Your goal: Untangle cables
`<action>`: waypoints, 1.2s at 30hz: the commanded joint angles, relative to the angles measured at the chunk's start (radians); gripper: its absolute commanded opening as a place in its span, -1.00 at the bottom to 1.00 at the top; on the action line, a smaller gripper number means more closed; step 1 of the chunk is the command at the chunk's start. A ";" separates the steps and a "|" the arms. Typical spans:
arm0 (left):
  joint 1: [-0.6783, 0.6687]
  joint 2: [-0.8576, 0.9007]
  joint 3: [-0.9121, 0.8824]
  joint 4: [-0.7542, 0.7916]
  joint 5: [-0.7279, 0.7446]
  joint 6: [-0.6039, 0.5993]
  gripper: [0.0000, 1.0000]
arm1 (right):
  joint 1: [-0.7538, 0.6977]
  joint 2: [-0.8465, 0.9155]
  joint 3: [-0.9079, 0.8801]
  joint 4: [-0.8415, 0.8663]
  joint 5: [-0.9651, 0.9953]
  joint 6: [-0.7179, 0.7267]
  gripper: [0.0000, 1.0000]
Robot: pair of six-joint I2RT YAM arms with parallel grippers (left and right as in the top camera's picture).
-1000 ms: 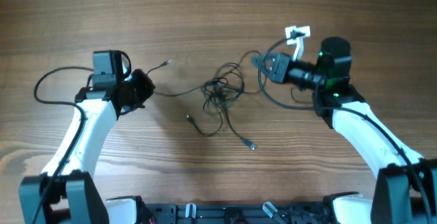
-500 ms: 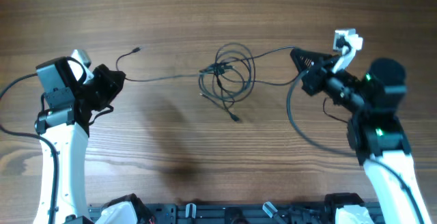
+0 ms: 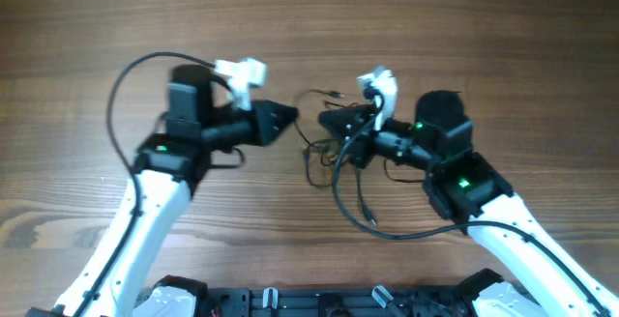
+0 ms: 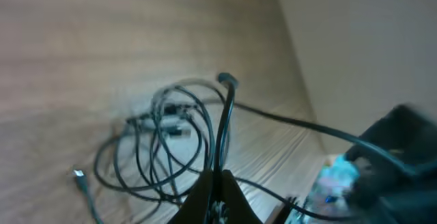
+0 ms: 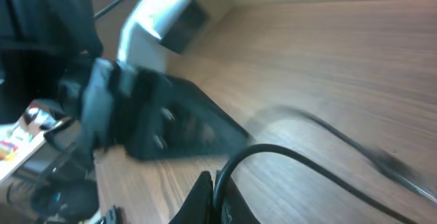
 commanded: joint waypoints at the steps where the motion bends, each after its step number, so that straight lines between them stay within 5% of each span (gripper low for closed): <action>1: -0.091 0.042 -0.005 -0.043 -0.258 -0.064 -0.92 | -0.001 -0.027 0.102 0.015 0.029 -0.058 -0.91; 10: -0.174 0.242 -0.005 -0.031 -0.245 -0.096 -0.91 | -0.033 -0.106 0.185 0.222 0.042 -0.034 -0.92; 15: -0.200 0.325 -0.005 -0.044 -0.251 -0.095 -0.92 | -0.051 -0.105 0.185 0.223 0.288 -0.045 -0.91; 21: -0.038 0.277 -0.002 -0.047 -0.306 -0.097 -0.92 | -0.063 -0.105 0.185 -0.103 0.730 -0.040 -0.91; 29: 0.333 0.190 -0.002 -0.055 -0.268 -0.257 -0.92 | -0.063 -0.035 0.184 -0.543 0.826 0.063 -0.85; 30: 0.356 0.190 -0.002 -0.063 -0.248 -0.256 -0.92 | -0.063 -0.011 0.185 -0.572 0.826 0.086 -0.70; 32: 0.380 0.190 -0.002 -0.084 -0.246 -0.256 -0.80 | -0.063 0.024 0.185 -0.587 0.816 0.096 -0.04; 34: 0.383 0.190 -0.002 -0.100 -0.246 -0.256 -0.33 | -0.062 0.062 0.185 -0.583 0.771 0.087 1.00; 36: 0.380 0.190 -0.002 -0.117 -0.245 -0.256 0.24 | -0.062 0.089 0.185 -0.575 0.687 0.088 1.00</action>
